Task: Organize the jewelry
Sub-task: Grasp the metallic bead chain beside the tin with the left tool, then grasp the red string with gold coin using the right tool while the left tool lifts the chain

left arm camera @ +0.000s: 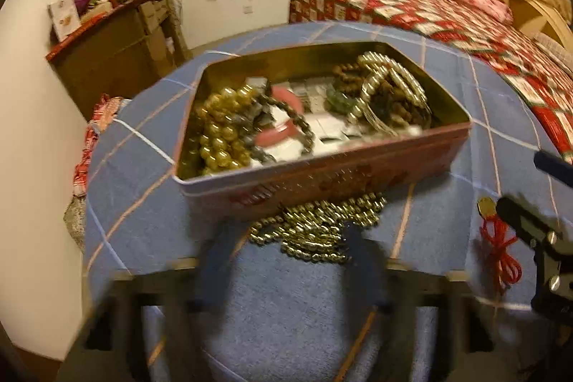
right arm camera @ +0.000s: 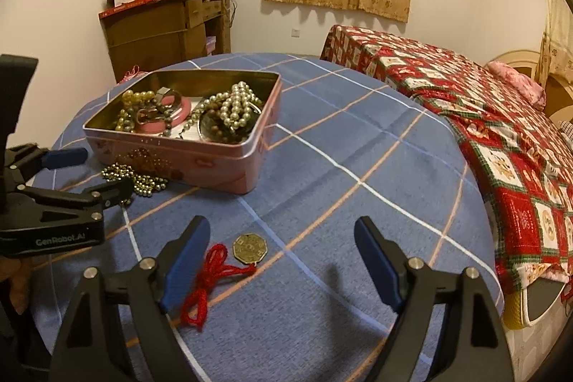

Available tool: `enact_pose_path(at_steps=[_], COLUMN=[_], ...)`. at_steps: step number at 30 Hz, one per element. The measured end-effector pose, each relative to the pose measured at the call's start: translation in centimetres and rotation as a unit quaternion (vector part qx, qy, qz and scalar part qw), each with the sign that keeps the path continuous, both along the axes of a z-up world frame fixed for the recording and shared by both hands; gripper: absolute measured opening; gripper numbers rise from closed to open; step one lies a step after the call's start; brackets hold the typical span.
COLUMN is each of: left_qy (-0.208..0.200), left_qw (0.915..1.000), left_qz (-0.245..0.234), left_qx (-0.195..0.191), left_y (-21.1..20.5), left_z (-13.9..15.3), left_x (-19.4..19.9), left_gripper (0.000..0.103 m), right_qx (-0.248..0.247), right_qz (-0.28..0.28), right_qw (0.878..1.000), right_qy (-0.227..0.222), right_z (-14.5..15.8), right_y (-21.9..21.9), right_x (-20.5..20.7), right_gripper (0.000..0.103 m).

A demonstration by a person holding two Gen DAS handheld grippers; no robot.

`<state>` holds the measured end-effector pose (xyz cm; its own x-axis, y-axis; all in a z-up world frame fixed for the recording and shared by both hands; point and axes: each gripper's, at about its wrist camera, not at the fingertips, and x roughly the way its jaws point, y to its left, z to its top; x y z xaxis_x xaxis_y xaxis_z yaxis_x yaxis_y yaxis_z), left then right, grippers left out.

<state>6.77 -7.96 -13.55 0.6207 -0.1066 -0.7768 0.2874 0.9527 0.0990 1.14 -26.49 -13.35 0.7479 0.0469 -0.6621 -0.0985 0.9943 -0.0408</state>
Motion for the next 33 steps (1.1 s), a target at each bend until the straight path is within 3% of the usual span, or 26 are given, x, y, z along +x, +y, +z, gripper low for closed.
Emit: enact_pose_path(at_steps=[5, 11, 19, 33], left_qy=[-0.002, -0.009, -0.038, -0.03], left_qw=[0.9995, 0.9992, 0.9986, 0.9988], left_qz=[-0.025, -0.029, -0.031, -0.025], left_qx=[-0.017, -0.026, -0.019, -0.03], left_y=[0.5, 2.7, 3.9, 5.3], left_z=[0.3, 0.5, 1.5, 0.5], left_x=[-0.7, -1.7, -2.3, -2.7], left_gripper=[0.018, 0.01, 0.01, 0.01], right_qx=[0.002, 0.001, 0.003, -0.005], right_qz=[-0.002, -0.014, -0.02, 0.015], right_qw=[1.0, 1.0, 1.0, 0.999], right_qy=[-0.001, 0.001, 0.007, 0.037], right_z=[0.1, 0.0, 0.0, -1.4], right_y=[0.0, -0.6, -0.7, 1.8], right_x=[0.0, 0.0, -0.5, -1.4], right_gripper=[0.085, 0.085, 0.085, 0.084])
